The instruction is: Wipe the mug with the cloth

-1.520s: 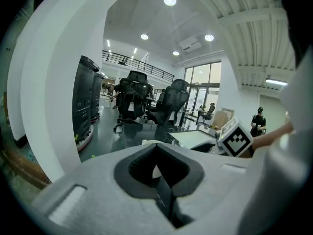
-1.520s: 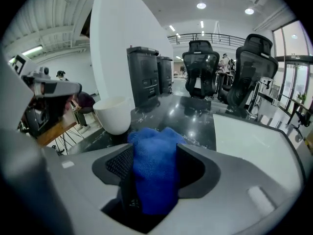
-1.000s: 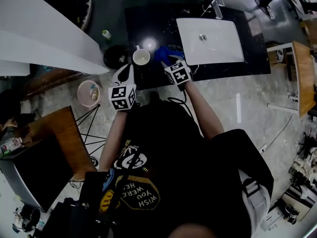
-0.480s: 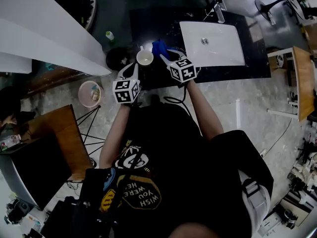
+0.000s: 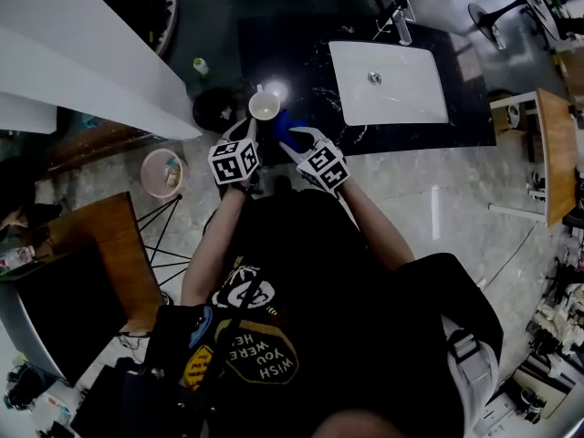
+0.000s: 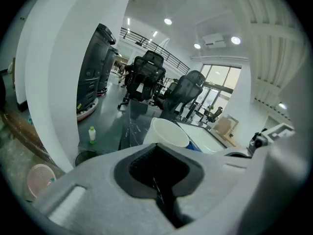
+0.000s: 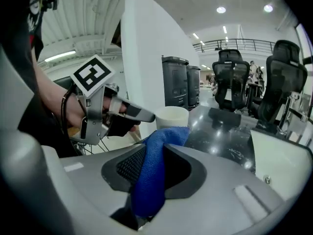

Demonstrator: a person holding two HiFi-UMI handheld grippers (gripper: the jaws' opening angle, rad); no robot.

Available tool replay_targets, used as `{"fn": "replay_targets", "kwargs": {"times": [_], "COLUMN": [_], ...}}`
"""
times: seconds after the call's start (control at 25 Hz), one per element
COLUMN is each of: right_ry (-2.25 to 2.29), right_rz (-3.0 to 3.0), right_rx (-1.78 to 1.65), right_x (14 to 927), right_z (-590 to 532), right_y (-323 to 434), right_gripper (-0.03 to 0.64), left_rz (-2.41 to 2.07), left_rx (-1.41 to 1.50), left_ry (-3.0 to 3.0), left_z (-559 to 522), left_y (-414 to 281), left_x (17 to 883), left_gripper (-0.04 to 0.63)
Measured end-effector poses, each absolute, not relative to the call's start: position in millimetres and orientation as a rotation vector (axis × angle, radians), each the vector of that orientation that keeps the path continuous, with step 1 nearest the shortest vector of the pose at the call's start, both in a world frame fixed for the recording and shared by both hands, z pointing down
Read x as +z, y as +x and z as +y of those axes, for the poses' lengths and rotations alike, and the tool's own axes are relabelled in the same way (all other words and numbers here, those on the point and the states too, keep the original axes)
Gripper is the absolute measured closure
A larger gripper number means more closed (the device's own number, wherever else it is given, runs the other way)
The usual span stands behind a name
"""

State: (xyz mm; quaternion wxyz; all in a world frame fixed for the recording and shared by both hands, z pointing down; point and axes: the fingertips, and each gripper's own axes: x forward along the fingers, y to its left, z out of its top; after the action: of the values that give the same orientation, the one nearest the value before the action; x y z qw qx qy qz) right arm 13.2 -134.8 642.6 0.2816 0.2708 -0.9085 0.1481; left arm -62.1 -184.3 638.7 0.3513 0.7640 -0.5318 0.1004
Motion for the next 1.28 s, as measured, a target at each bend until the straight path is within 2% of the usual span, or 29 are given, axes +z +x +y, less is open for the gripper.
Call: {"fn": "replay_targets", "kwargs": {"times": [0.24,0.36,0.76,1.04,1.28], "right_ry": [1.024,1.019,0.582,0.993,0.708], "right_rz": [-2.459,-2.377,-2.37,-2.31,-2.261], "right_rx": [0.447,0.356,0.139,0.211,-0.022], "right_x": [607,608,637,611,633], "right_z": [-204,-231,-119,-218,-187], "right_y": [49,44,5,49,22], "right_gripper": [0.512,0.511,0.511,0.511,0.511], "left_rz": [-1.383,-1.377,-1.343,-1.411,-1.431], "left_rx": [0.255,0.243,0.263,0.227,0.199], "left_ry": [1.998,1.974,1.987,1.952,1.943], "left_z": [-184,-183,-183,-189,-200], "left_y": [-61,-61,-51,-69,-76], "left_x": [630,633,640,635,635], "left_gripper": [0.592,0.592,0.592,0.592,0.591]}}
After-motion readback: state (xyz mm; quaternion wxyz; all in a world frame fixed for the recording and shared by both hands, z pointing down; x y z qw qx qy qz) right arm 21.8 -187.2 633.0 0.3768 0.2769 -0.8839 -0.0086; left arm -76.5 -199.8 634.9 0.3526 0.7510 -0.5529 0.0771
